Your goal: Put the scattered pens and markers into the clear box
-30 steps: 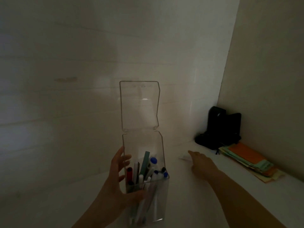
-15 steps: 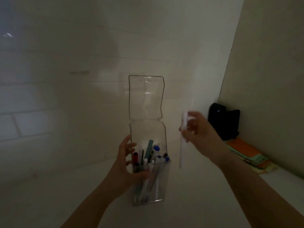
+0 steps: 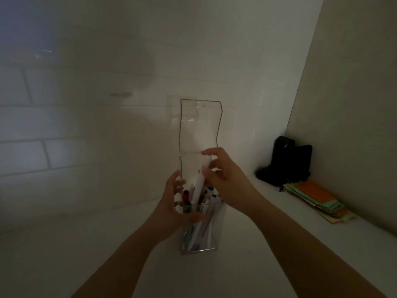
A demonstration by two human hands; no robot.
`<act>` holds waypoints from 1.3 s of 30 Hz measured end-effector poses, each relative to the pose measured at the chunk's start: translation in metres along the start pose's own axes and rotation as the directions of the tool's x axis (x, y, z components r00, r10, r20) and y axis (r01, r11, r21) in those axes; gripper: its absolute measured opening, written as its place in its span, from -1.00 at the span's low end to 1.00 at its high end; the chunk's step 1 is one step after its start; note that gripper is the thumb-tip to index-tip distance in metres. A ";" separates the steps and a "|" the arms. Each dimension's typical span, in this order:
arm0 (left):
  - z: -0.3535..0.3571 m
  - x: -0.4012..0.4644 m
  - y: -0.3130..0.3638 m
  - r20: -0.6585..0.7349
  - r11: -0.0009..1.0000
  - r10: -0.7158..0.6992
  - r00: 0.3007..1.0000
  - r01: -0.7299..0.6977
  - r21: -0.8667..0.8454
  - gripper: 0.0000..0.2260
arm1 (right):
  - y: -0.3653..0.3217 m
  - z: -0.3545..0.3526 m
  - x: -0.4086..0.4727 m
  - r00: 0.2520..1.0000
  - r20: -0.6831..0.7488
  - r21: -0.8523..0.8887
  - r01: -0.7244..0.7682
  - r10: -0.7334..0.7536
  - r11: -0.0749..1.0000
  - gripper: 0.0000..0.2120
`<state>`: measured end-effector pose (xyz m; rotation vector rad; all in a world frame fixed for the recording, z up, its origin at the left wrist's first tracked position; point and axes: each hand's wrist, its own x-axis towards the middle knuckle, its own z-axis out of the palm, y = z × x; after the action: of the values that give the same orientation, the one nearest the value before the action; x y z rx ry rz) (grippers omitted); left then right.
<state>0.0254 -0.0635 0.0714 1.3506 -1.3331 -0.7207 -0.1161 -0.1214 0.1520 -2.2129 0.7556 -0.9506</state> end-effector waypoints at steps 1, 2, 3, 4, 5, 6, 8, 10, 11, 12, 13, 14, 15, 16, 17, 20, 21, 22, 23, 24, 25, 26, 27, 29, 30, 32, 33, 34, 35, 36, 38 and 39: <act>0.000 0.000 0.000 0.011 1.000 0.003 1.000 -0.003 -0.005 -0.01 | 0.002 0.001 0.000 1.000 0.018 -0.060 -0.020 0.021 0.998 -0.79; 0.000 0.000 0.000 0.021 1.000 0.003 1.000 -0.003 -0.012 0.00 | 0.004 0.001 0.000 0.999 0.039 -0.152 -0.021 0.028 0.988 -0.79; -0.001 0.000 0.000 0.029 1.000 0.001 1.000 0.000 -0.024 0.00 | 0.005 0.002 -0.002 0.997 0.071 -0.253 -0.009 0.028 0.968 -0.78; -0.001 0.000 -0.001 0.038 0.999 0.000 0.999 0.001 -0.036 0.00 | 0.005 0.002 -0.004 0.993 0.115 -0.336 0.015 0.025 0.942 -0.77; -0.001 0.000 -0.002 0.043 0.999 0.000 0.999 0.002 -0.048 0.00 | 0.004 0.003 -0.007 0.986 0.166 -0.392 0.046 0.021 0.919 -0.77; -0.001 0.000 -0.002 0.043 0.999 0.002 0.999 0.000 -0.053 0.00 | 0.003 0.004 -0.010 0.975 0.220 -0.427 0.083 0.015 0.900 -0.76; -0.001 0.001 -0.004 0.033 0.999 0.010 0.999 -0.009 -0.031 0.00 | -0.001 0.004 -0.012 0.952 0.307 -0.458 0.164 -0.017 0.874 -0.75; -0.001 0.002 -0.007 0.012 0.999 0.010 1.000 -0.010 -0.037 0.00 | -0.003 -0.003 -0.007 0.964 0.257 -0.423 0.169 -0.061 0.890 -0.74; -0.001 0.002 -0.007 0.011 0.999 0.008 1.000 -0.008 -0.040 0.01 | -0.005 -0.010 -0.002 0.987 0.139 -0.379 0.126 -0.078 0.917 -0.73; -0.002 0.001 -0.006 0.022 0.999 0.008 1.000 -0.007 -0.037 0.01 | -0.006 -0.018 0.005 0.995 -0.024 -0.323 0.083 -0.096 0.943 -0.74; -0.002 0.001 -0.005 0.031 0.999 0.007 1.000 -0.005 -0.034 0.00 | -0.008 -0.027 0.015 0.977 -0.188 -0.265 0.051 -0.103 0.963 -0.76; -0.002 0.000 -0.005 0.039 0.999 0.010 0.999 -0.008 -0.035 0.00 | -0.010 -0.035 0.026 0.948 -0.304 -0.214 0.024 -0.090 0.976 -0.77; -0.002 0.001 -0.005 0.049 0.999 0.009 0.999 -0.007 -0.037 -0.01 | -0.013 -0.042 0.037 0.933 -0.355 -0.165 -0.001 -0.059 0.986 -0.74; -0.003 0.000 -0.004 0.057 0.999 0.009 0.998 -0.007 -0.044 -0.02 | -0.016 -0.047 0.048 0.937 -0.349 -0.100 -0.038 0.000 0.994 -0.65; -0.003 0.001 -0.004 0.057 0.999 0.007 0.998 -0.005 -0.041 -0.01 | -0.018 -0.050 0.059 0.951 -0.298 -0.029 -0.091 0.079 0.995 -0.54; -0.003 -0.002 -0.001 0.066 0.999 0.011 0.998 -0.009 -0.033 -0.02 | -0.026 -0.050 0.081 0.976 -0.091 0.097 -0.191 0.200 0.977 -0.39; -0.003 -0.003 -0.001 0.075 0.999 0.010 0.997 -0.006 -0.044 -0.02 | -0.028 -0.048 0.084 0.979 -0.054 0.131 -0.188 0.196 0.973 -0.40; -0.003 -0.004 0.000 0.082 0.999 0.005 0.997 0.000 -0.052 -0.02 | -0.030 -0.047 0.083 0.982 -0.048 0.150 -0.173 0.182 0.974 -0.44; -0.003 -0.006 0.000 0.083 0.999 0.002 0.997 0.002 -0.053 -0.02 | -0.032 -0.046 0.079 0.986 -0.069 0.148 -0.141 0.153 0.979 -0.50; -0.003 -0.007 0.000 0.082 0.999 -0.001 0.997 0.005 -0.043 -0.01 | -0.034 -0.045 0.072 0.988 -0.113 0.129 -0.091 0.106 0.987 -0.56; -0.003 -0.008 0.000 0.079 0.999 -0.002 0.997 0.005 -0.041 -0.01 | -0.035 -0.044 0.062 0.985 -0.167 0.109 -0.036 0.054 0.993 -0.64; -0.003 -0.009 0.000 0.075 0.999 -0.005 0.997 0.008 -0.040 -0.01 | -0.034 -0.044 0.049 0.974 -0.224 0.101 0.017 0.006 0.995 -0.72; -0.003 -0.008 -0.001 0.077 0.999 -0.006 0.997 0.009 -0.042 -0.01 | -0.032 -0.044 0.033 0.959 -0.280 0.097 0.061 -0.032 0.993 -0.78; -0.002 -0.009 0.002 0.066 0.998 0.001 0.998 0.003 -0.056 -0.01 | -0.028 -0.039 -0.001 0.937 -0.340 0.061 0.105 -0.078 0.993 -0.78; -0.001 -0.009 0.003 0.056 0.998 -0.001 0.998 0.005 -0.058 -0.01 | -0.023 -0.035 -0.016 0.937 -0.339 0.052 0.114 -0.090 0.992 -0.72; -0.001 -0.010 0.004 0.060 0.999 -0.006 0.998 0.008 -0.047 -0.02 | -0.007 -0.023 -0.040 0.941 -0.319 0.079 0.142 -0.110 0.987 -0.61; -0.001 -0.009 0.003 0.062 0.999 0.003 0.998 0.000 -0.045 -0.02 | 0.000 -0.016 -0.050 0.941 -0.321 0.082 0.142 -0.109 0.986 -0.56; 0.000 -0.010 0.004 0.060 0.999 0.005 0.998 -0.002 -0.037 -0.02 | 0.007 -0.009 -0.058 0.939 -0.327 0.057 0.133 -0.107 0.989 -0.49; -0.001 -0.010 0.003 0.058 0.999 0.009 0.998 -0.006 -0.042 -0.01 | 0.013 -0.004 -0.064 0.937 -0.331 0.008 0.123 -0.114 0.992 -0.42; -0.001 -0.009 0.002 0.054 1.000 0.006 0.998 -0.004 -0.031 0.01 | 0.019 0.003 -0.070 0.933 -0.341 -0.029 0.111 -0.114 0.993 -0.39; -0.002 -0.008 0.002 0.038 1.000 -0.012 0.999 0.011 0.028 0.06 | 0.028 0.016 -0.078 0.933 -0.351 -0.023 0.077 -0.080 0.997 -0.41; -0.002 -0.008 0.002 0.033 0.998 -0.014 0.999 0.012 0.054 0.09 | 0.030 0.021 -0.081 0.934 -0.354 0.002 0.063 -0.058 0.998 -0.43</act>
<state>0.0254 -0.0545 0.0717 1.3965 -1.3799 -0.7240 -0.1545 -0.0780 0.0840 -2.0878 0.8389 -1.4054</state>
